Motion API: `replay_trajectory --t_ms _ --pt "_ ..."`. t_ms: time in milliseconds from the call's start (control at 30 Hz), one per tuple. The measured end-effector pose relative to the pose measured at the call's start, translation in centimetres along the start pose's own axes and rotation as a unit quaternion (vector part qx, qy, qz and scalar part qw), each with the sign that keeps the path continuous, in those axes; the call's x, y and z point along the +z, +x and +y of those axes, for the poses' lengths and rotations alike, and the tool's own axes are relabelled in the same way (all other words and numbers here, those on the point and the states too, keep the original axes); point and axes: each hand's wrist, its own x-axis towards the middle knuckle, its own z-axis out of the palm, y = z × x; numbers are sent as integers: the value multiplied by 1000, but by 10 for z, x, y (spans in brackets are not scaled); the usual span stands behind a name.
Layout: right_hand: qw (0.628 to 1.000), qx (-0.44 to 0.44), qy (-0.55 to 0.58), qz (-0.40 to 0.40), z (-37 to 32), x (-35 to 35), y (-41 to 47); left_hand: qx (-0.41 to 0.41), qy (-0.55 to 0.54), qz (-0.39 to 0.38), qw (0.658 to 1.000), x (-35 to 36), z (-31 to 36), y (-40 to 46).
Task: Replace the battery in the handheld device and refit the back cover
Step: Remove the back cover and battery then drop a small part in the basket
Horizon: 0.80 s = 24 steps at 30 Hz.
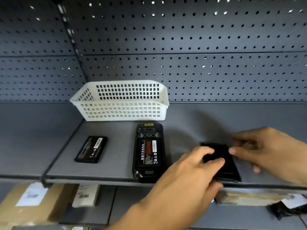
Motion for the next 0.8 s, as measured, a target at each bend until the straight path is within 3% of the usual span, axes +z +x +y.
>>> replay_trajectory --t_ms 100,200,267,367,467,667,800 --pt "992 -92 13 87 -24 -10 2 6 -18 44 999 -36 -1 -9" --pt "977 -188 79 57 -62 -3 2 -57 -68 145 985 -71 -30 -33" --pt "971 -229 63 15 -85 15 -1 -117 -83 172 975 -81 -56 -49" --pt "961 -272 31 -37 -99 51 -2 -158 -62 147 975 -76 -80 -66" --pt "960 -277 26 -38 -98 72 1 -168 -84 113 976 -68 -86 -73" --pt "965 -253 41 -50 -100 72 5 -172 -99 93 976 -68 -93 -72" --pt "957 -284 -42 -40 -101 67 9 -161 -61 60 983 -75 -99 -70"
